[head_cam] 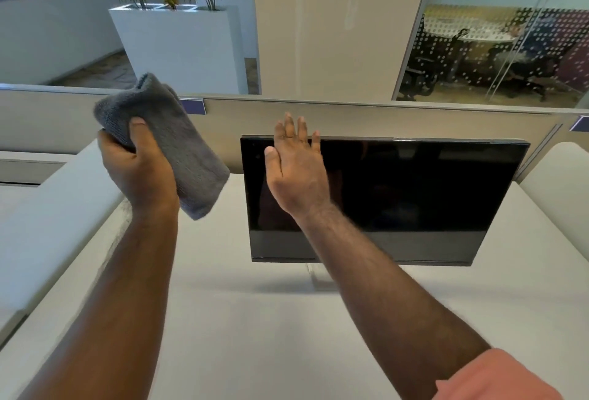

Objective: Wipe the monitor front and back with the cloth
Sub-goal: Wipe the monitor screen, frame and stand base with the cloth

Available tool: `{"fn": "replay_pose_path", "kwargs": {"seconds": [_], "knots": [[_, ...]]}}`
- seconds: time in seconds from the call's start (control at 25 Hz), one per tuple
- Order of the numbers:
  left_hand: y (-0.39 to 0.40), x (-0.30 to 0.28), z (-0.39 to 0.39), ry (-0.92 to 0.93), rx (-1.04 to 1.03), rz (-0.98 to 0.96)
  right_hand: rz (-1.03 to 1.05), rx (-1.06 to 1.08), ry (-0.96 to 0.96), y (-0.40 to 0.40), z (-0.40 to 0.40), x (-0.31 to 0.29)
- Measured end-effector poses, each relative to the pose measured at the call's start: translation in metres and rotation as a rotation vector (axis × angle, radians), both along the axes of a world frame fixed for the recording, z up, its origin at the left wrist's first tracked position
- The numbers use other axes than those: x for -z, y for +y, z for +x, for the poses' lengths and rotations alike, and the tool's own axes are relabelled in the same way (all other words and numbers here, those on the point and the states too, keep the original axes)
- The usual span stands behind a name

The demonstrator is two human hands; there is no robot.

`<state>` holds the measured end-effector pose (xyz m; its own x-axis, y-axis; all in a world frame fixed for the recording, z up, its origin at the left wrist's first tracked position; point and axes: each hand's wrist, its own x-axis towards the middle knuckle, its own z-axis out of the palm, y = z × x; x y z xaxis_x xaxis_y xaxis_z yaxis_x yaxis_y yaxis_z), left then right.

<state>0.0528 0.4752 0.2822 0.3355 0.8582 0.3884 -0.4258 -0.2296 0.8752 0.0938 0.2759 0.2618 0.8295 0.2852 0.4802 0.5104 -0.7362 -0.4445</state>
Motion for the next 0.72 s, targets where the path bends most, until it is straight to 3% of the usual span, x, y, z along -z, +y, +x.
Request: {"fn": "replay_pose_path", "kwargs": {"seconds": [0.16,0.32,0.48,0.6,0.72], "knots": [[-0.030,0.026,0.011,0.196,0.154,0.192,-0.163,0.027,-0.056,-0.006,0.003,-0.001],[-0.061,0.080,0.013,0.344,0.420,0.160,-0.207,0.030,-0.075,-0.007,0.001,-0.001],[-0.070,0.125,-0.003,0.479,0.475,0.128,-0.221,0.032,-0.072,-0.008,0.002,-0.001],[-0.068,0.122,-0.005,0.497,0.541,0.105,-0.226,0.040,-0.067,-0.007,0.002,-0.002],[-0.065,0.088,0.007,0.402,0.583,0.125,-0.226,0.042,-0.059,-0.006,0.001,-0.003]]}}
